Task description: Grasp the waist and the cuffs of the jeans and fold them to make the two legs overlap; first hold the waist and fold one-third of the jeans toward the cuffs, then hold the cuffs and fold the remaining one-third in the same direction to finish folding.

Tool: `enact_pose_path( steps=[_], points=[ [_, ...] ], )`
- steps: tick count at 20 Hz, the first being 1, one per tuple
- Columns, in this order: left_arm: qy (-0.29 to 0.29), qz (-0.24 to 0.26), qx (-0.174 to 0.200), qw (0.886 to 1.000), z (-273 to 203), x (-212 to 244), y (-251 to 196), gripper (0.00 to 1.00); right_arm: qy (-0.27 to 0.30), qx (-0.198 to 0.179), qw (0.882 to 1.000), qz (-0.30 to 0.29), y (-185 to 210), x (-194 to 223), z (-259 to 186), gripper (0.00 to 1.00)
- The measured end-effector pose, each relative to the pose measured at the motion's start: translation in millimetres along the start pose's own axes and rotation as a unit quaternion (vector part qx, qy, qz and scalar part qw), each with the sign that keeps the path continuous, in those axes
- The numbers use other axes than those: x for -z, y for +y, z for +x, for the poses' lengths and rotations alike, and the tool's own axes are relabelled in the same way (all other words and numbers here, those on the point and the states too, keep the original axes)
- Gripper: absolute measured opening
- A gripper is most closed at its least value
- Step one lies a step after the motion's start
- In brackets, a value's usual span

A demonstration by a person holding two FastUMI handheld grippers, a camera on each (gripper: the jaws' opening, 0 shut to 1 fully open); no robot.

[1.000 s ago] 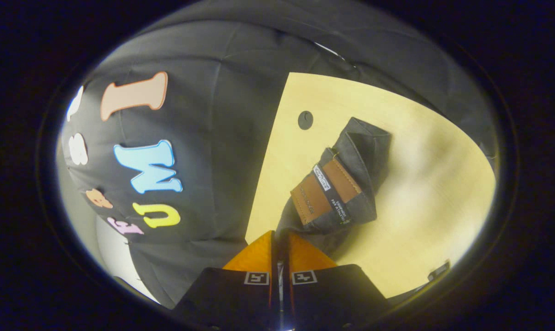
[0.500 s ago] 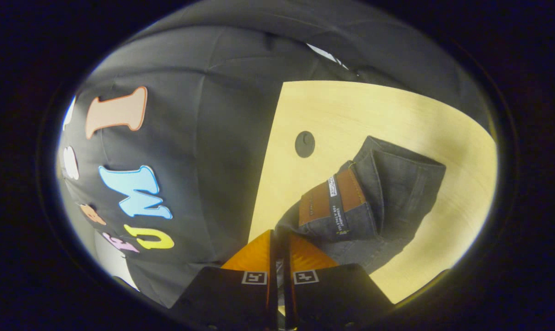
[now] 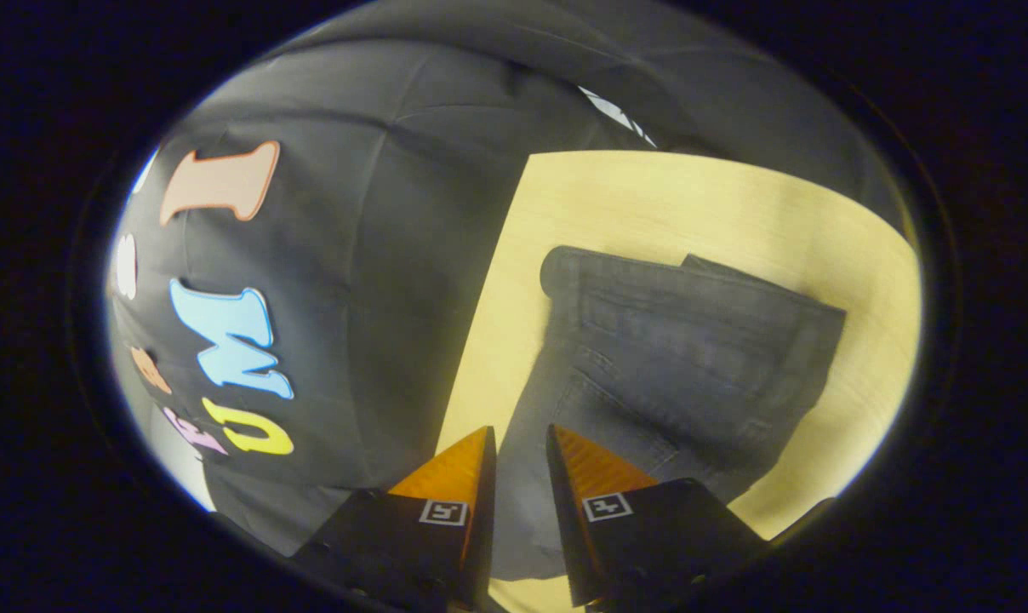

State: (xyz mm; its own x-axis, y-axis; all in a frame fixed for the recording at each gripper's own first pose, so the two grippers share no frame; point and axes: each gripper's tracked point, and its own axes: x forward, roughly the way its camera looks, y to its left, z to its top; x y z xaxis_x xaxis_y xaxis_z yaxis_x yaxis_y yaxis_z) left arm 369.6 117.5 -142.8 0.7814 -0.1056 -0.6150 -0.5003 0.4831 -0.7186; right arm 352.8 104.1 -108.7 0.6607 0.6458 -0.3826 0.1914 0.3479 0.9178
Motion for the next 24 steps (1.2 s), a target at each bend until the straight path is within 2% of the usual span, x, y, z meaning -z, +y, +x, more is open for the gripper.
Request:
enact_pose_path(
  steps=[1, 2, 3, 4, 5, 6, 7, 9, 11, 18, 20, 21, 22, 24],
  points=[
    [-0.009, 0.028, -0.001, 1.000, -5, -1, -2, 0.36, -0.012, 0.010, 0.999, -0.028, -8, 1, -10, 0.29],
    [-0.022, 0.055, -0.006, 0.998, -11, -1, -3, 0.70, -0.029, 0.019, 0.998, -0.048, -11, -1, -17, 0.57],
    [-0.033, 0.081, -0.007, 0.996, -19, -2, -6, 0.67, -0.050, 0.034, 0.996, -0.064, -14, -4, -28, 0.66],
    [-0.045, 0.103, -0.008, 0.994, -24, -3, -9, 0.80, -0.069, 0.052, 0.993, -0.078, -17, -5, -37, 0.77],
    [-0.057, 0.122, -0.006, 0.991, -31, -3, -14, 0.84, -0.092, 0.070, 0.989, -0.094, -24, -8, -47, 0.79],
    [-0.067, 0.142, -0.006, 0.988, -37, 2, -19, 0.95, -0.113, 0.091, 0.984, -0.106, -31, -7, -56, 0.83],
    [-0.076, 0.163, -0.007, 0.984, -46, 4, -23, 0.92, -0.130, 0.109, 0.979, -0.112, -40, -6, -64, 0.84],
    [-0.099, 0.206, -0.016, 0.973, -57, 10, -25, 1.00, -0.165, 0.146, 0.969, -0.114, -52, -2, -68, 0.85],
    [-0.108, 0.240, -0.013, 0.965, -70, 19, -31, 0.98, -0.192, 0.181, 0.959, -0.103, -75, 0, -73, 0.86],
    [-0.118, 0.283, 0.013, 0.952, -108, 47, -43, 0.98, -0.229, 0.204, 0.951, -0.051, -102, 5, -40, 0.89],
    [-0.120, 0.296, 0.024, 0.947, -116, 55, -51, 0.98, -0.235, 0.196, 0.951, -0.054, -99, 3, -32, 0.89],
    [-0.125, 0.300, 0.028, 0.945, -122, 57, -55, 0.98, -0.234, 0.204, 0.949, -0.060, -102, 4, -31, 0.89],
    [-0.130, 0.303, 0.035, 0.944, -126, 58, -59, 0.98, -0.236, 0.210, 0.946, -0.068, -105, 2, -32, 0.85],
    [-0.137, 0.295, 0.054, 0.944, -133, 64, -68, 0.98, -0.231, 0.213, 0.945, -0.091, -113, 3, -31, 0.63]
  ],
)
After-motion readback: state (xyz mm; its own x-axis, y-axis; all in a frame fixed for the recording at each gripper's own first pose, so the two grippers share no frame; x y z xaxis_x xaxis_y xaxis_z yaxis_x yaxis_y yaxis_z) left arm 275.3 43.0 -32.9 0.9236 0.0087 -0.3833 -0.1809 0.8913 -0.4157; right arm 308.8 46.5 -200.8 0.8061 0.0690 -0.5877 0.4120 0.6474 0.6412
